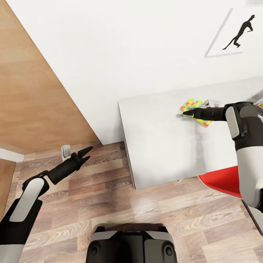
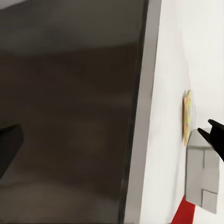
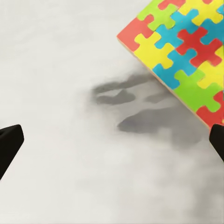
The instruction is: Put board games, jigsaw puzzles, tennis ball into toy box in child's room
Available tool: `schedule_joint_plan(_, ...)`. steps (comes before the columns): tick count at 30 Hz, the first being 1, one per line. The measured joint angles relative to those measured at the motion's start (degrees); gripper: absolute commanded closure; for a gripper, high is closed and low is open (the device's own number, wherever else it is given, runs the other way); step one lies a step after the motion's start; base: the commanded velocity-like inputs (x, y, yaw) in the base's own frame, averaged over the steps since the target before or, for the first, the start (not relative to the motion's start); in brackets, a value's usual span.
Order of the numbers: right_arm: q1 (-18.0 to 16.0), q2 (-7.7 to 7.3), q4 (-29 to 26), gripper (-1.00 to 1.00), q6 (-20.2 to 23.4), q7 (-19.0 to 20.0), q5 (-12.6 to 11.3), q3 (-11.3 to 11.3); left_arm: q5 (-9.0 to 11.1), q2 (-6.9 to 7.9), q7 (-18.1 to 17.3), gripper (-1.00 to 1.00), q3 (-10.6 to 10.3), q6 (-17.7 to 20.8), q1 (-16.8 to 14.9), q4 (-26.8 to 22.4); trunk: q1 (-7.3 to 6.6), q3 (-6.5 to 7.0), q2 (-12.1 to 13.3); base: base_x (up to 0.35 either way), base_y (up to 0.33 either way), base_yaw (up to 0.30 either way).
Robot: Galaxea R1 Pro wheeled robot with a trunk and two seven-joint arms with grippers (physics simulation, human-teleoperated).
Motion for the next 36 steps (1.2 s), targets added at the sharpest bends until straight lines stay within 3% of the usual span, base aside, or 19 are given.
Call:
schedule_joint_plan(7, -0.11, 0.16, 3.74, -1.0, -2.37, -0.04, 0.05, 0.7, -1.78, -1.12, -0.27, -1.0, -0.06, -0.31, 0.11, 3.16, 0.0, 0.0, -0.01, 0.009, 0.007, 0.0)
schedule_joint_plan(18, -1.22, -0.05, 6.11, -1.0, -4.02, -0.07, 0.11, 0.91, -7.62, -4.39, -2.41, -1.0, -0.06, -1.21, 0.17, 6.55, 0.0, 0.0, -0.01, 0.003, 0.002, 0.0)
schedule_joint_plan(36, -5.19, -0.34, 6.41, -1.0, -3.84, -0.14, 0.09, 0.96, -9.47, -5.21, -3.55, -1.0, -0.03, -2.38, 0.5, 7.3, 0.0, 0.0, -0.01, 0.0, 0.0, 0.0)
